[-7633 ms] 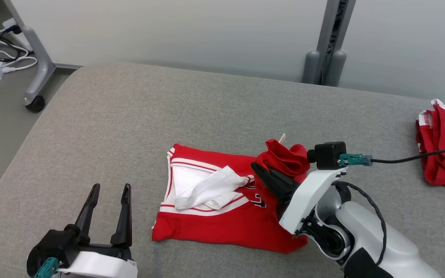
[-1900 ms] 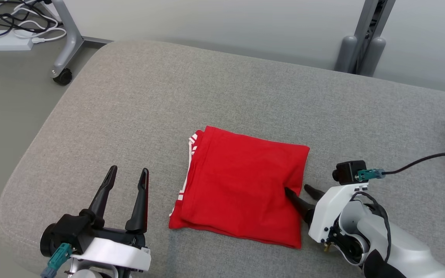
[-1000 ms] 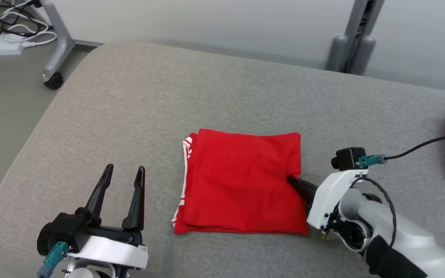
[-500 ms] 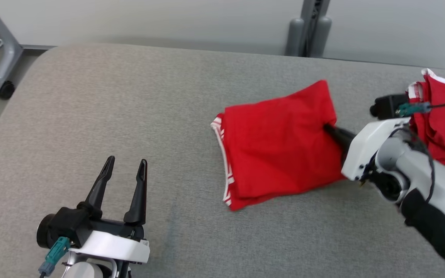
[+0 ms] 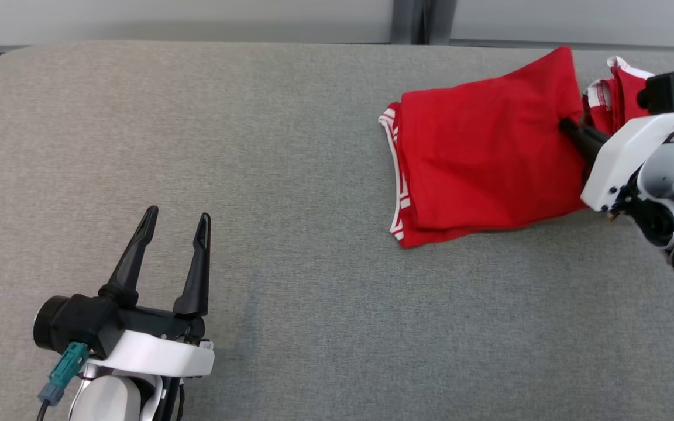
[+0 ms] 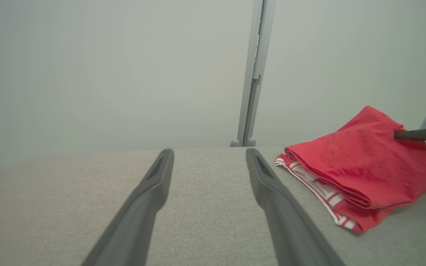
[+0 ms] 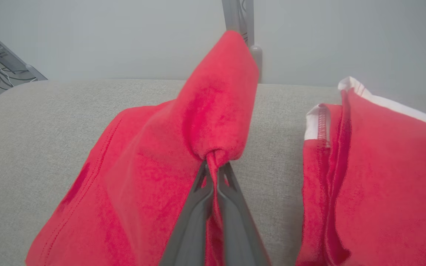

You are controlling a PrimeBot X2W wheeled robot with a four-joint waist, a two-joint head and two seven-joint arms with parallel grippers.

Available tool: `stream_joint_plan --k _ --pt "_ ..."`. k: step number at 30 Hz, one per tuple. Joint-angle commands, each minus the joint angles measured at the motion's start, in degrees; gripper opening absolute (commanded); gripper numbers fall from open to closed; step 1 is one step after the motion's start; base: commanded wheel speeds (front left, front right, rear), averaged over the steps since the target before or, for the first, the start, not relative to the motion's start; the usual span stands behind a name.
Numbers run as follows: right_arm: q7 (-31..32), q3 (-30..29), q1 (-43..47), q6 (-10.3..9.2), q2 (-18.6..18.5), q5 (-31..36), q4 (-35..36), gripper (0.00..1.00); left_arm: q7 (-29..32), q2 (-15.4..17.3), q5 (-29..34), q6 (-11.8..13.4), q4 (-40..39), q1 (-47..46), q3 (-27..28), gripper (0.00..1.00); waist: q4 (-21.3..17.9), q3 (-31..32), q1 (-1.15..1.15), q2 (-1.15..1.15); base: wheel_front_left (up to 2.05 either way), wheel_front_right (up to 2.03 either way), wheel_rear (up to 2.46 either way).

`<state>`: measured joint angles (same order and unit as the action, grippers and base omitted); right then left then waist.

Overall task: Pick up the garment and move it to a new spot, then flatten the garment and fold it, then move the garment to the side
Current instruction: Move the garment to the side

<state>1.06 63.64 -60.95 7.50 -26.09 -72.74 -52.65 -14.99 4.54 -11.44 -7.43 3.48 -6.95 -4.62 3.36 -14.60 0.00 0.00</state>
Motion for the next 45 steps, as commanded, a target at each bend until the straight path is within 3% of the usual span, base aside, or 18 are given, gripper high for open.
stream_joint_plan --k 1,14,26,45 --pt "0.4 0.3 -1.3 -0.02 -0.9 0.4 -0.2 0.0 -0.2 0.6 0.3 0.0 -0.4 -1.0 0.1 1.0 -1.0 -1.1 0.0 0.0 0.0 0.0 0.0" --pt "3.2 1.8 -9.5 -0.02 -5.8 1.5 1.7 0.0 -0.2 2.9 0.7 -0.1 -2.7 -2.2 0.6 1.0 -5.6 -5.2 0.0 0.0 0.0 0.0 0.0" --pt "10.3 5.2 -16.3 -0.02 -9.5 3.6 3.3 0.0 -0.2 5.8 1.4 -0.1 -5.7 -3.0 0.8 1.0 -11.1 -8.2 0.0 0.0 0.0 0.0 0.0" --pt "13.5 8.2 -22.0 -0.02 -10.8 11.0 -5.0 0.0 -0.2 7.1 1.1 -0.1 -7.7 -3.3 1.1 1.0 -10.4 -11.1 0.0 0.0 0.0 0.0 0.0"
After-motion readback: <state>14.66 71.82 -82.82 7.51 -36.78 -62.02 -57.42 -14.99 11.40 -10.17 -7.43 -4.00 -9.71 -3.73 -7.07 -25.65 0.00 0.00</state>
